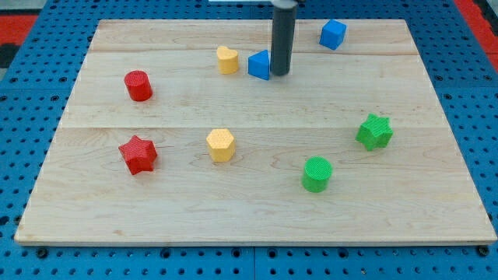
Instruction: Push the yellow heart to the bottom left of the triangle
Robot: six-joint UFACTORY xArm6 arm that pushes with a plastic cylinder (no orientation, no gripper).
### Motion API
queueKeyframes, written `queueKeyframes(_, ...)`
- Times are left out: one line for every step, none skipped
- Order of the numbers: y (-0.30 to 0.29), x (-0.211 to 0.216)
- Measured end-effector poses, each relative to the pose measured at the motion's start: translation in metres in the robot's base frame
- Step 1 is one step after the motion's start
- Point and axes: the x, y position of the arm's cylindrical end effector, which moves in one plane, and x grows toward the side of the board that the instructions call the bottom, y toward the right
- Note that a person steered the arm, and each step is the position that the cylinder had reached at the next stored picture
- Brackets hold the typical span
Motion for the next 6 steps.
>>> queueKeyframes(-0.003,-0.082)
queueKeyframes(-0.093,-0.088)
queueKeyframes(-0.102,-0.047)
queueKeyframes(-0.109,-0.018)
queueKeyframes(-0.100,0.023)
queueKeyframes(-0.099,0.053)
